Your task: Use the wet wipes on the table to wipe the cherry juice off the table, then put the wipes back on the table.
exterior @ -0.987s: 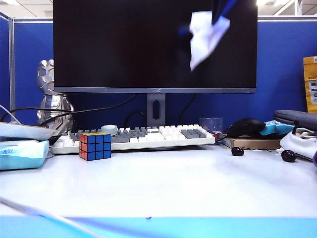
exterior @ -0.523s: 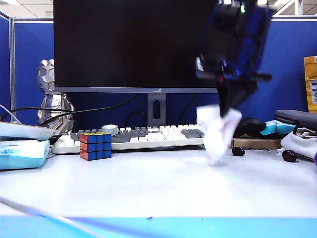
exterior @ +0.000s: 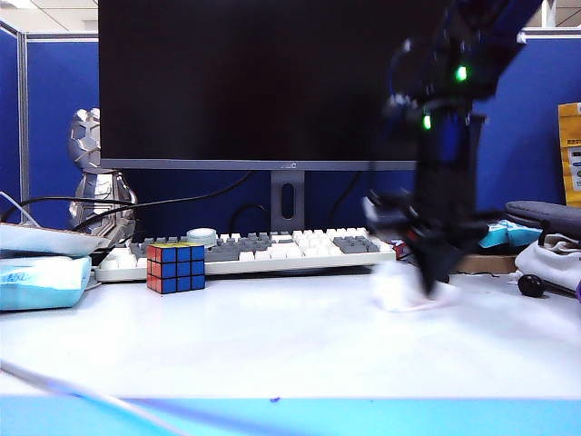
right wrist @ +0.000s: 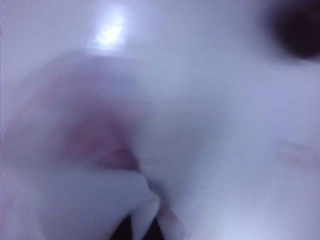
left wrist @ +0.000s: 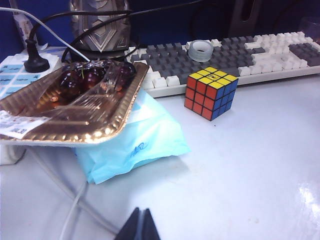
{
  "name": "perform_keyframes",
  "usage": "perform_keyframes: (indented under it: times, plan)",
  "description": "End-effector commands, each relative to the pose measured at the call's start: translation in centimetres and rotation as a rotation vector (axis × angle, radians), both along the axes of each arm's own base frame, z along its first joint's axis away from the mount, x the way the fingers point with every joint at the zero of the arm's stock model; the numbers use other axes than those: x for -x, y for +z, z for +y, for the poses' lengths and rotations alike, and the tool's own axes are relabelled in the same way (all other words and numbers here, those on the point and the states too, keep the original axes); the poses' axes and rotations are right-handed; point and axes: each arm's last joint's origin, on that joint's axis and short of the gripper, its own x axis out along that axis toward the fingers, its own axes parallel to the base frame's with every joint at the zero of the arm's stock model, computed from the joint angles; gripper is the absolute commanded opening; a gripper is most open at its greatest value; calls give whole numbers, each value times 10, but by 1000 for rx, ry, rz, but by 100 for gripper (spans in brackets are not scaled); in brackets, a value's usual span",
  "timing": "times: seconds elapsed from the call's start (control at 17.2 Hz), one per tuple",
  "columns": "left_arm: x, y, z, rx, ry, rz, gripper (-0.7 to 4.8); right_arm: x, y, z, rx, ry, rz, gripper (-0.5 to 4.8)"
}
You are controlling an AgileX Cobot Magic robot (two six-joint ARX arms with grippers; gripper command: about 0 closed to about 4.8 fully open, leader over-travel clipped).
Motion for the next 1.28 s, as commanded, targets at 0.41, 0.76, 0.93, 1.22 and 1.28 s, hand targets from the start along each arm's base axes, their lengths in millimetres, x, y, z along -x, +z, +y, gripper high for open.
perform_keyframes:
  times: [0.41, 0.76, 0.93, 1.22, 1.28]
  plan:
    - [0, -1, 0, 4, -2, 8, -2, 2, -15, 3, -321, 77, 184, -6]
    - [0, -1, 0, 3, -2, 8, -2, 7, -34, 12, -93, 58, 208, -6]
    - [0, -1, 0, 3, -2, 8, -2, -2, -33, -10, 90, -72, 126, -6]
    - [0, -1, 0, 4, -2, 8, -2, -24, -25, -59, 163, -239, 1, -6]
    - [0, -1, 0, 4, -2, 8, -2, -28, -22, -64, 172, -259, -28, -6]
